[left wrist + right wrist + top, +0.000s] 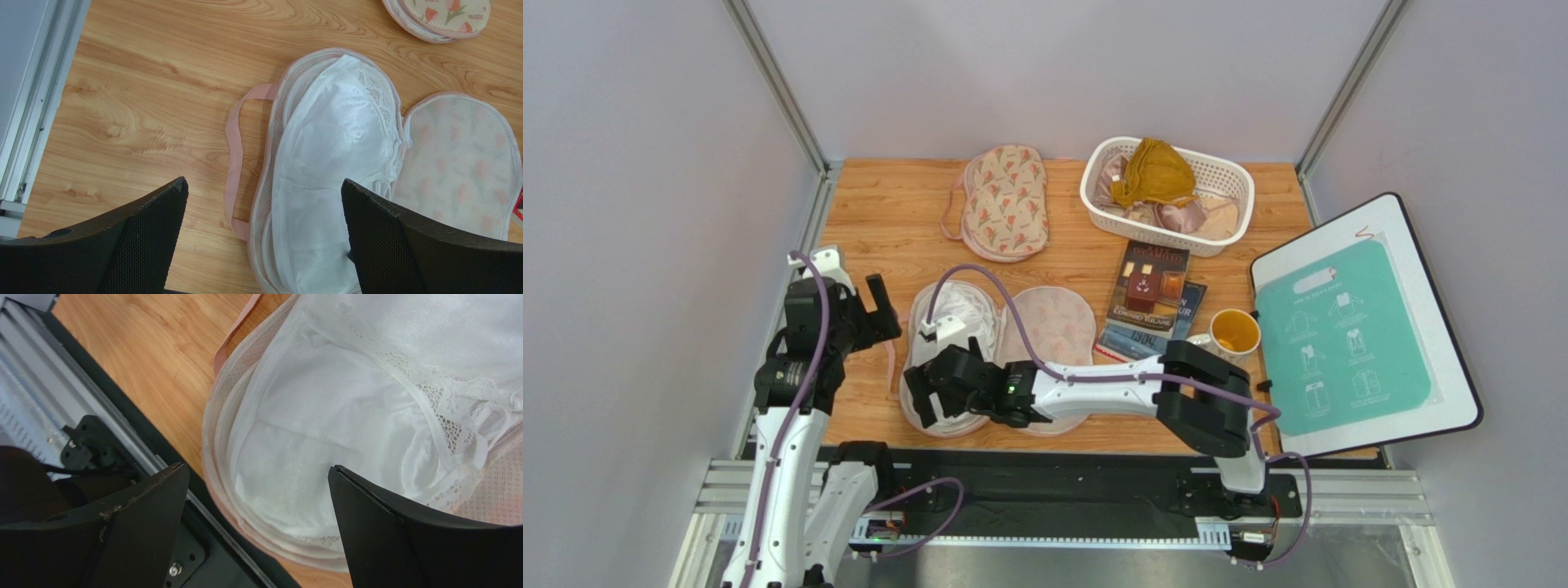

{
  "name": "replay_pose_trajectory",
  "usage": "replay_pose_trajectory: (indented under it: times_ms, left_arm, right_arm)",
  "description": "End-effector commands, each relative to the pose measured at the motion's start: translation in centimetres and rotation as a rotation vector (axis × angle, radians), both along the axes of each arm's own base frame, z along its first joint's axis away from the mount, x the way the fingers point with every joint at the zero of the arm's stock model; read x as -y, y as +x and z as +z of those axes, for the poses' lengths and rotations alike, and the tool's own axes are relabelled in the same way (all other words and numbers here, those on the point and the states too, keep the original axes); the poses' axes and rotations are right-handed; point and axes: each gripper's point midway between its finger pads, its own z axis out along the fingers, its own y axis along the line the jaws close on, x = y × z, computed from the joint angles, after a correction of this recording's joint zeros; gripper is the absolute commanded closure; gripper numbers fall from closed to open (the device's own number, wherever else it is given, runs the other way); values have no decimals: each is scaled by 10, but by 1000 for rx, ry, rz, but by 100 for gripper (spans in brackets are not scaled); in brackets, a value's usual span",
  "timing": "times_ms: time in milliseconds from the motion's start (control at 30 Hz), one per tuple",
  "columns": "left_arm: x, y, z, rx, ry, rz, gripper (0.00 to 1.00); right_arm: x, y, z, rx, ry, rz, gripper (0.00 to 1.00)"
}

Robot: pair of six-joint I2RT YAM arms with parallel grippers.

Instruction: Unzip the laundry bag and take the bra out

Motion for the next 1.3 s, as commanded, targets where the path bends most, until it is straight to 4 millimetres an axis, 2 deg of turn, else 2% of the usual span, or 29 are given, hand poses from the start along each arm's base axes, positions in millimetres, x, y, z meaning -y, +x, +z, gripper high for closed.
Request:
replay_pose_trajectory:
  times_ms: [0, 67, 267, 433, 533, 633, 667, 733, 767, 833, 867, 933, 967, 1033, 1067, 1200, 1267]
  left_arm:
    - [1, -2, 2, 10, 7, -25, 0]
    - [2, -2, 2, 14, 3, -31, 0]
    - [4, -2, 3, 20, -3, -40, 0]
    - [5, -3, 2, 19, -6, -44, 0]
    - [6, -3, 2, 17, -8, -46, 0]
    - [6, -3, 2, 22, -9, -48, 0]
    - [6, -3, 3, 25, -8, -48, 0]
    - [6, -3, 2, 22, -8, -46, 0]
    - [6, -3, 3, 23, -8, -46, 0]
    - [6, -3, 3, 26, -8, -46, 0]
    - [6, -3, 4, 28, -8, -48, 1]
    - [6, -3, 3, 25, -7, -49, 0]
    - [6, -3, 3, 26, -6, -47, 0]
    - [5, -3, 4, 28, -5, -46, 1]
    - [5, -3, 3, 26, -5, -45, 1]
    - [5, -3, 5, 34, -4, -47, 1]
    - [9, -3, 6, 41, -8, -68, 1]
  right_arm:
    - [-19, 24, 4, 64, -6, -40, 9]
    - [-14, 32, -12, 79, -75, -65, 8]
    - [3, 48, -26, 131, -170, -155, 8]
    - [0, 49, -39, 121, -195, -152, 9]
    - [-7, 45, -50, 93, -198, -119, 13]
    - [-10, 42, -51, 84, -191, -100, 31]
    - [-9, 43, -43, 92, -179, -106, 44]
    - [-4, 44, -36, 106, -178, -111, 55]
    - [-2, 47, -18, 129, -159, -119, 66]
    - [3, 51, 0, 172, -157, -110, 75]
    - [5, 53, 20, 195, -135, -116, 84]
    - [10, 56, 40, 226, -135, -118, 93]
    - [17, 60, 58, 252, -123, -132, 100]
    - [26, 62, 71, 269, -124, -141, 100]
    - [33, 63, 88, 286, -106, -153, 100]
    - [58, 66, 124, 330, -87, -186, 100]
    - [77, 72, 152, 352, -67, -215, 100]
